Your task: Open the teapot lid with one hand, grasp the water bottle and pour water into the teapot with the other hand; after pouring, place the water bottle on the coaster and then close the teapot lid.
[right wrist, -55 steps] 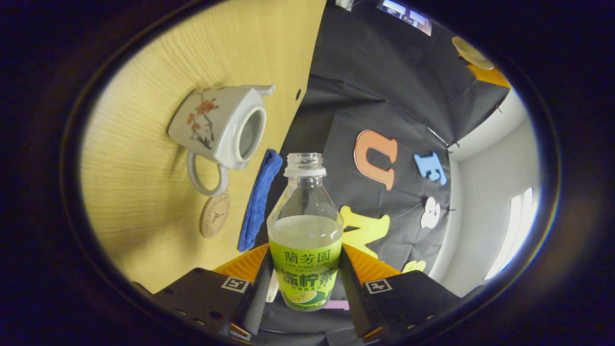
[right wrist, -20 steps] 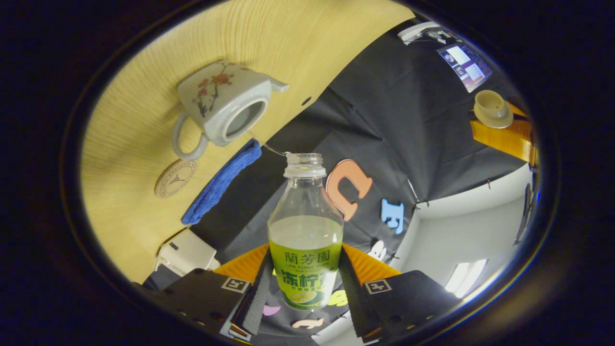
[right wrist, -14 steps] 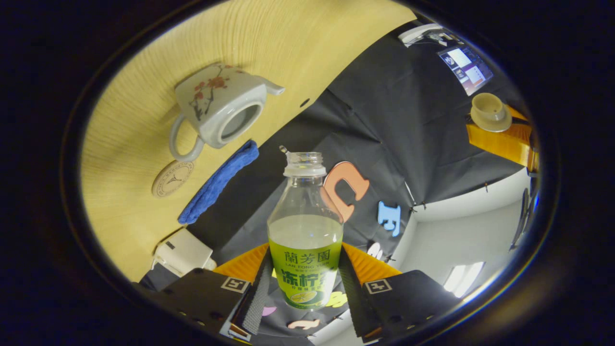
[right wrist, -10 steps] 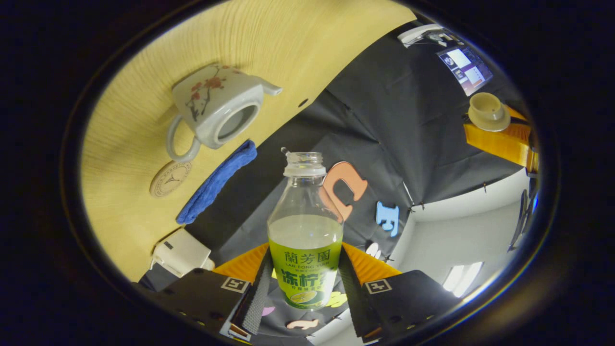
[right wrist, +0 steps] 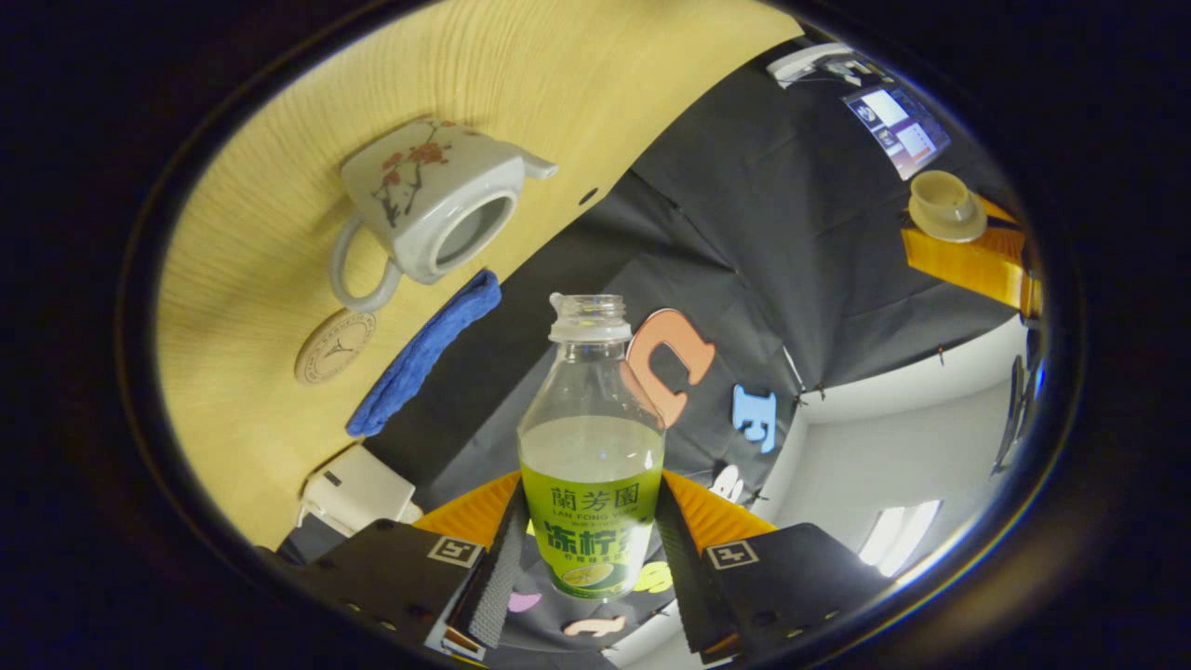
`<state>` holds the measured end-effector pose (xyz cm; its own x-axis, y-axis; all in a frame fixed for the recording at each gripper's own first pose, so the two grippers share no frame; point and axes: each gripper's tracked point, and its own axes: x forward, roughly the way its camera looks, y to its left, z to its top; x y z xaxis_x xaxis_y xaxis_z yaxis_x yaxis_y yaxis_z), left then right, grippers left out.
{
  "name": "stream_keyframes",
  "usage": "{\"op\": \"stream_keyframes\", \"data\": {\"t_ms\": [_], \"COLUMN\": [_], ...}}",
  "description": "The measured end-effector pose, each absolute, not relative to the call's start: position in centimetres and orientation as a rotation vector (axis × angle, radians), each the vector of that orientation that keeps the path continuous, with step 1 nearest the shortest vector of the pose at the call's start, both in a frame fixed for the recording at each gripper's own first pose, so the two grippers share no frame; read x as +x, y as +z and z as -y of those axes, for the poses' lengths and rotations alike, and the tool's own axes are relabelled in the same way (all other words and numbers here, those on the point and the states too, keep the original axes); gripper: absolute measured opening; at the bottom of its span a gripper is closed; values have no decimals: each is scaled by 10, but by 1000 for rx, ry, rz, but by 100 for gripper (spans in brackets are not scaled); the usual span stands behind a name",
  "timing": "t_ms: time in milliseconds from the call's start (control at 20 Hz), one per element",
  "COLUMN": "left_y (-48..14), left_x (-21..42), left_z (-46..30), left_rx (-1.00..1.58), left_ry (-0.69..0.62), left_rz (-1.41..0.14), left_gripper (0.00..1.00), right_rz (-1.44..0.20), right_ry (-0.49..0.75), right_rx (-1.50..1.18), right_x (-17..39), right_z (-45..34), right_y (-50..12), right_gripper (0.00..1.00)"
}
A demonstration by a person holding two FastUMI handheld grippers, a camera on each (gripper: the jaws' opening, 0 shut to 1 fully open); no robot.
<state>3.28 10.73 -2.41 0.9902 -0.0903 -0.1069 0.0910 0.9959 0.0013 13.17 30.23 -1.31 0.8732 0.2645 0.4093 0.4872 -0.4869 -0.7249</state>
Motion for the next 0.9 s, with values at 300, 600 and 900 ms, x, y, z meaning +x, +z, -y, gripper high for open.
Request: {"op": "stream_keyframes", "data": {"t_ms": [300, 600, 900], "left_y": [-29, -33, -34], "left_x": [34, 39, 39], "left_z": [-103, -108, -109], "left_rx": [34, 34, 25], "left_ry": [-89, -76, -78], "left_rz": [-120, -133, -133], "left_gripper": [3, 3, 3], "right_rz": [384, 400, 339], "right_ry": [-172, -98, -5], "right_rx": [-1782, -1584, -1205], "right_x": [150, 149, 158], "right_z": [-270, -266, -261], "right_y": [-47, -48, -24], "right_gripper": [74, 73, 74]}}
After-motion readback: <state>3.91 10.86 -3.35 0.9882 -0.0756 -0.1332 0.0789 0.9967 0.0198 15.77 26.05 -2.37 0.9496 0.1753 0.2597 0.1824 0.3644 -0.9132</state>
